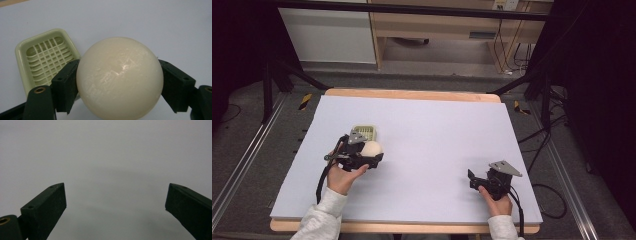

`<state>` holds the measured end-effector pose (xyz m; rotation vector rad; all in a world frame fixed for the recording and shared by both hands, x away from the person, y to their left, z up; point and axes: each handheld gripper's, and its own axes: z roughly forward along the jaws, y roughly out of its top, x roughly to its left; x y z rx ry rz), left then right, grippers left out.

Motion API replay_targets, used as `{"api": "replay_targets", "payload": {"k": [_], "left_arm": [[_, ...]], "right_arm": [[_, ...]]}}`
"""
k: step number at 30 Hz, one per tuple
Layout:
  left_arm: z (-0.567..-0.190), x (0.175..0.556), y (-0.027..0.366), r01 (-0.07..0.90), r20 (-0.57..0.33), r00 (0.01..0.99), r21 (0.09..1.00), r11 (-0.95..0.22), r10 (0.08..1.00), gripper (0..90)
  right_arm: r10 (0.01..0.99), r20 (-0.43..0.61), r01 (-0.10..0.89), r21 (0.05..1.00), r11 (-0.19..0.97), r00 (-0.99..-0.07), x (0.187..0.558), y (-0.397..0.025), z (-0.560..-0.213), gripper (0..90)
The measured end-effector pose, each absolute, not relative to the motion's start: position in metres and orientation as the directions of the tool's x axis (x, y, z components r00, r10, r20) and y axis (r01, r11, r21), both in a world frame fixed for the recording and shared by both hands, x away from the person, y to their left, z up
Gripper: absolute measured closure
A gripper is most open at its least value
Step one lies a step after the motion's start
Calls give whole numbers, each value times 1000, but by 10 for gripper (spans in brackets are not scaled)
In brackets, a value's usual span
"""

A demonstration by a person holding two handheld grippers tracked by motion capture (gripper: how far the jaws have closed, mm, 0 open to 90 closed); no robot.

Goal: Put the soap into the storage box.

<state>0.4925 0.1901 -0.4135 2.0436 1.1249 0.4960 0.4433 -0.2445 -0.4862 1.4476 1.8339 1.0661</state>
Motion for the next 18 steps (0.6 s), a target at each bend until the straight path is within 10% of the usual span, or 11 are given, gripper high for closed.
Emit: {"api": "replay_targets", "payload": {"k": [18], "left_arm": [[-410, 509, 205, 572, -15, 502, 756, -318, 865, 240]], "right_arm": [[966, 36, 517, 850, 106, -258, 444, -244, -486, 38]]}}
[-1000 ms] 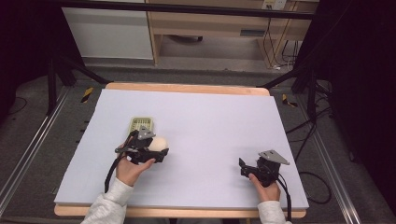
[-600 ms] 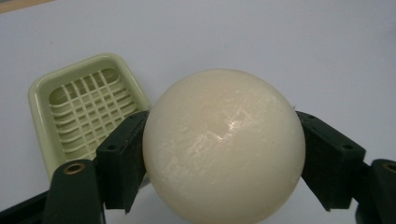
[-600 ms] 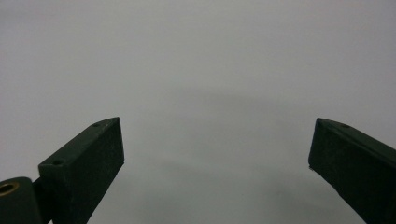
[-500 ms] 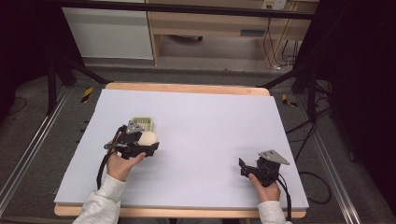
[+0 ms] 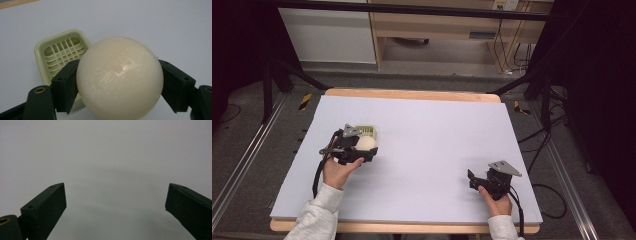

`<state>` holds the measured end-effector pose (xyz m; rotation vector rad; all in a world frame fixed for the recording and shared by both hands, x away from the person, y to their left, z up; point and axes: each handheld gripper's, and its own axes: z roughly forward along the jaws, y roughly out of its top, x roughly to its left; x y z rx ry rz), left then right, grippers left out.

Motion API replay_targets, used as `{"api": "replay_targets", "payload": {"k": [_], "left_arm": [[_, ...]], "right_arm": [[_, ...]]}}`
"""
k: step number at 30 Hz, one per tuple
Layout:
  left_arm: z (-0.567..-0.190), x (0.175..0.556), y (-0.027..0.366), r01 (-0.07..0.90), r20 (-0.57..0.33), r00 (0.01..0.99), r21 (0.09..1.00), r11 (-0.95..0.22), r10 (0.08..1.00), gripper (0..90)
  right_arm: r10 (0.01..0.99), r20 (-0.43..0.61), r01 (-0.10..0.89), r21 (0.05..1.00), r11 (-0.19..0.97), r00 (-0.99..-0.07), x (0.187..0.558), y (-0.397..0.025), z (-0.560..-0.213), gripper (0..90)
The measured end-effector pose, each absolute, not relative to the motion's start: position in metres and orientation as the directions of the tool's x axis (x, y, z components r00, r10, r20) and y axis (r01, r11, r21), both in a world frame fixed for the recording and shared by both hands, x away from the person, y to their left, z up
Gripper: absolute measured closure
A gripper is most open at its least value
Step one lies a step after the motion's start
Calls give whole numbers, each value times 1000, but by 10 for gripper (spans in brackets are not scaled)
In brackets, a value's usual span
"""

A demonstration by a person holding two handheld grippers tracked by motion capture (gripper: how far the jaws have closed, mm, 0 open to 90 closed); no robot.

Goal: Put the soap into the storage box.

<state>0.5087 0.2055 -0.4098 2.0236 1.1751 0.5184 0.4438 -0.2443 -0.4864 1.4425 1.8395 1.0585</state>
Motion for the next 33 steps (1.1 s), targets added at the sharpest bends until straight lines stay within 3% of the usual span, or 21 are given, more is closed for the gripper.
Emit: {"api": "replay_targets", "payload": {"k": [33], "left_arm": [[-419, 549, 224, 625, -25, 436, 728, -282, 900, 241]], "right_arm": [[967, 39, 521, 848, 102, -253, 444, -245, -487, 39]]}}
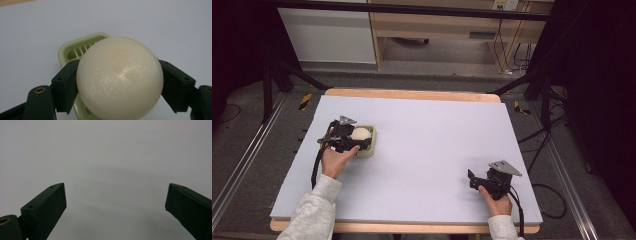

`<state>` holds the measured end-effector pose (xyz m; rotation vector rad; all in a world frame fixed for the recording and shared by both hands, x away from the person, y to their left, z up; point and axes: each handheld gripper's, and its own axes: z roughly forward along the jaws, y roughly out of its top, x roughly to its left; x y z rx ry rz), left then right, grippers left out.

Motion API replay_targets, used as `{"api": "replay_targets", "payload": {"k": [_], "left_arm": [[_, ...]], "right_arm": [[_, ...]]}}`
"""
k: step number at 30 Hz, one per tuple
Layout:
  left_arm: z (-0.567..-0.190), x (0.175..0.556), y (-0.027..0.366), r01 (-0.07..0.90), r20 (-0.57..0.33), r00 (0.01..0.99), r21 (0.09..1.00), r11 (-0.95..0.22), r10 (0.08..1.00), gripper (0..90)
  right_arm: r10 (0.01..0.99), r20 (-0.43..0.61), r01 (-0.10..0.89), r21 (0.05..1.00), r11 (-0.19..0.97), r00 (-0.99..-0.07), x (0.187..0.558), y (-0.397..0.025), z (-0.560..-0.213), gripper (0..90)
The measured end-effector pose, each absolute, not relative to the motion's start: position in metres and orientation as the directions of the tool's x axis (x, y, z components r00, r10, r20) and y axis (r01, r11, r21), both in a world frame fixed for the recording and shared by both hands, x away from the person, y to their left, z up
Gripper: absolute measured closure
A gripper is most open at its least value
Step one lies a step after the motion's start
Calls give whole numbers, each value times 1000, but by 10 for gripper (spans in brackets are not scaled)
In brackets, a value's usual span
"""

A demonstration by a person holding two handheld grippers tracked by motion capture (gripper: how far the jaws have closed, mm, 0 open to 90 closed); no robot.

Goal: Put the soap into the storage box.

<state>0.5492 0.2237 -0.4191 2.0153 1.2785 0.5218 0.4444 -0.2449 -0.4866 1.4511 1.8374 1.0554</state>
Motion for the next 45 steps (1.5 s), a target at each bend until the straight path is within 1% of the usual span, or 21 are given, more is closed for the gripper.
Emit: {"api": "replay_targets", "payload": {"k": [3, 8, 18, 45], "left_arm": [[-420, 554, 223, 630, -12, 430, 720, -291, 903, 240], [-420, 559, 222, 630, -19, 422, 725, -278, 906, 240], [-427, 567, 222, 649, -4, 422, 700, -299, 907, 240], [-445, 574, 225, 678, 2, 404, 671, -301, 915, 240]], "right_arm": [[967, 38, 520, 848, 102, -251, 444, -245, -487, 39], [967, 39, 521, 848, 102, -253, 445, -245, -487, 39], [967, 41, 523, 846, 101, -253, 444, -245, -487, 39], [968, 40, 524, 846, 100, -249, 444, -245, -487, 39]]}}
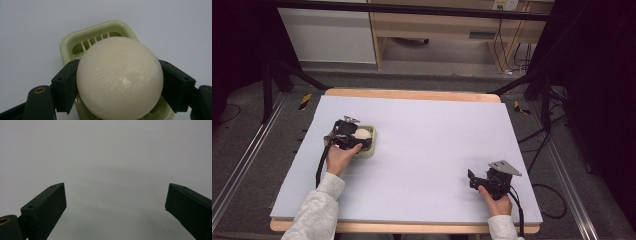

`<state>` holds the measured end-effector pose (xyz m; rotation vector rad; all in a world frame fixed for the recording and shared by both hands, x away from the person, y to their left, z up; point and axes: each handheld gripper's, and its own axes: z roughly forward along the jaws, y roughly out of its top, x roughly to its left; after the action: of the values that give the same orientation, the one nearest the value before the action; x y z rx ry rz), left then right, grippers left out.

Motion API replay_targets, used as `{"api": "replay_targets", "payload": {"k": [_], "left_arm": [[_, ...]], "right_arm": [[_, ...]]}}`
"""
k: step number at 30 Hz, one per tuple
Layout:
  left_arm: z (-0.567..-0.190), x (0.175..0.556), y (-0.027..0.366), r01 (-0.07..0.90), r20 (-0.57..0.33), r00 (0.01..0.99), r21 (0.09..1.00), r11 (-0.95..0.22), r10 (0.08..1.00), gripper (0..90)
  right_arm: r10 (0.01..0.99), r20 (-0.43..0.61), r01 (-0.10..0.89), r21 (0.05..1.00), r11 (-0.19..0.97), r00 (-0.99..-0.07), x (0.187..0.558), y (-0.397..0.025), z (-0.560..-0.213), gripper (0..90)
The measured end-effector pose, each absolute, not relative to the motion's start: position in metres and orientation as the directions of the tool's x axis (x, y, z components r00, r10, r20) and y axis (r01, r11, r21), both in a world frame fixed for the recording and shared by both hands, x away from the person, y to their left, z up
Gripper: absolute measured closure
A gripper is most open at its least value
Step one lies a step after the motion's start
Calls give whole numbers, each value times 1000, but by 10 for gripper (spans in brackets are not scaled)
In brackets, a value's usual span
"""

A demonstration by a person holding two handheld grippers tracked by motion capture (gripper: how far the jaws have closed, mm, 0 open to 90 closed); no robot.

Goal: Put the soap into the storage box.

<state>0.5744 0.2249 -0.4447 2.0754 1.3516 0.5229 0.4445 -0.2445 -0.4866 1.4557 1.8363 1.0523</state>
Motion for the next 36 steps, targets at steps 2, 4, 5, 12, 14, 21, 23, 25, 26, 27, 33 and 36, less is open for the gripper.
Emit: {"api": "replay_targets", "payload": {"k": [2, 4, 5, 12, 14, 21, 23, 25, 26, 27, 33, 36], "left_arm": [[-445, 574, 225, 678, 0, 406, 671, -301, 914, 240], [-445, 574, 224, 678, 2, 406, 669, -303, 914, 240], [-446, 574, 223, 679, 2, 403, 670, -300, 915, 240], [-446, 574, 223, 678, 5, 403, 670, -302, 915, 238], [-446, 573, 223, 675, 11, 401, 672, -303, 916, 234], [-440, 569, 227, 665, 2, 406, 685, -297, 914, 188], [-437, 566, 228, 660, 6, 405, 690, -298, 914, 183], [-434, 562, 230, 651, -11, 412, 703, -286, 911, 176], [-433, 560, 231, 648, -17, 414, 707, -282, 910, 174], [-433, 560, 231, 648, -17, 414, 707, -282, 910, 172], [-430, 541, 233, 613, -32, 430, 744, -266, 902, 166], [-430, 533, 235, 595, -15, 437, 754, -277, 899, 178]], "right_arm": [[968, 40, 524, 846, 100, -250, 445, -245, -487, 39], [968, 40, 524, 846, 100, -249, 444, -245, -487, 39], [968, 39, 523, 846, 100, -249, 444, -245, -487, 39], [967, 39, 524, 846, 101, -250, 444, -245, -487, 39], [968, 38, 523, 846, 101, -249, 444, -244, -487, 39], [968, 38, 523, 846, 101, -249, 444, -244, -487, 38], [968, 37, 523, 846, 102, -249, 444, -244, -487, 39], [968, 38, 524, 846, 101, -248, 444, -244, -487, 38], [968, 35, 523, 846, 103, -249, 445, -245, -487, 38], [968, 35, 523, 846, 103, -249, 445, -245, -487, 38], [968, 41, 525, 846, 98, -246, 445, -244, -487, 38], [968, 43, 526, 845, 96, -247, 445, -244, -487, 39]]}}
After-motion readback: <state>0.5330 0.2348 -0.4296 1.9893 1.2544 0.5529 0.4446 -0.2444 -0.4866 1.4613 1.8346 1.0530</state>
